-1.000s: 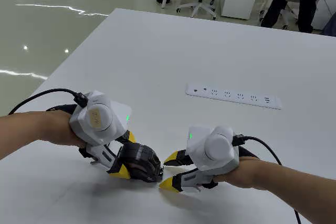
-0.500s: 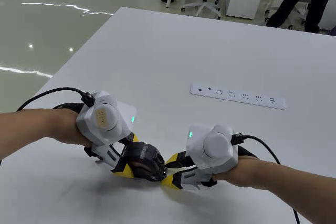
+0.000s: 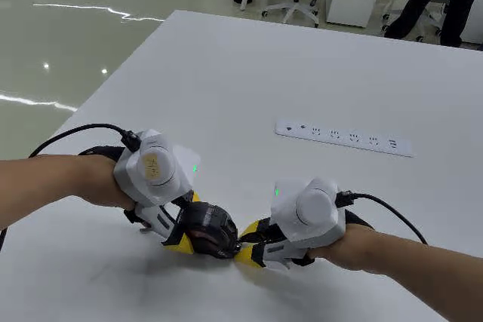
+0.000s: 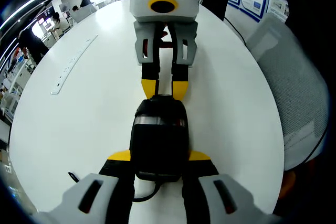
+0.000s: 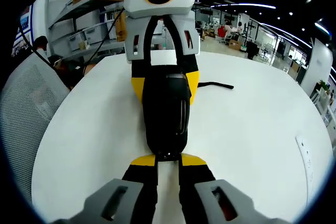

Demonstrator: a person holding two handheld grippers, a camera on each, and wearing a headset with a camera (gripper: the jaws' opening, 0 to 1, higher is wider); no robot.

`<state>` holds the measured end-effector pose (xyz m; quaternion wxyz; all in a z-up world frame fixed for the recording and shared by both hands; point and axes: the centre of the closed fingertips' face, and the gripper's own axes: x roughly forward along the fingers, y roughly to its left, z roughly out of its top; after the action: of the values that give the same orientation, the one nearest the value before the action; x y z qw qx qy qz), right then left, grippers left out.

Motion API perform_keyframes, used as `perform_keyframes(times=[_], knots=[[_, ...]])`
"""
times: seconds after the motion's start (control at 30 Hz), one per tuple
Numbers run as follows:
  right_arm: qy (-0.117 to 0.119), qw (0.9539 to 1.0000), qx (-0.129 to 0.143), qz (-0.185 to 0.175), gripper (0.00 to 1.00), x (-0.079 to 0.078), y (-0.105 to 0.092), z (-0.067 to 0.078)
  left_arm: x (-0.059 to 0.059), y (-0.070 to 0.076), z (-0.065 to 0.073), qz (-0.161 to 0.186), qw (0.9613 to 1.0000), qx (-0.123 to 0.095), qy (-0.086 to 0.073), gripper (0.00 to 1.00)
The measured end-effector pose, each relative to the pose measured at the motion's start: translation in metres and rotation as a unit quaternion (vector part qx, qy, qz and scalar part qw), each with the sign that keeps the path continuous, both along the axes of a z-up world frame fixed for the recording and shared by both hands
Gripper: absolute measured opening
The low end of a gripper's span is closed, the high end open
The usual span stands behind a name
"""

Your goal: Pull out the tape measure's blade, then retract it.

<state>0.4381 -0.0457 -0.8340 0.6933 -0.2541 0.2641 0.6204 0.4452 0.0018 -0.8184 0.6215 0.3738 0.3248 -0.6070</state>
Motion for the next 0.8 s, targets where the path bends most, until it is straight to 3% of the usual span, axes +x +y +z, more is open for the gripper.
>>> perform_keyframes(times=[0.8], knots=[[-0.005, 0.9998, -0.006, 0.021, 0.13, 0.0008, 0.0009, 0.0033, 0.0002, 0.0032, -0.0012, 0.012, 0.9998, 0.007, 0.011, 0.29]])
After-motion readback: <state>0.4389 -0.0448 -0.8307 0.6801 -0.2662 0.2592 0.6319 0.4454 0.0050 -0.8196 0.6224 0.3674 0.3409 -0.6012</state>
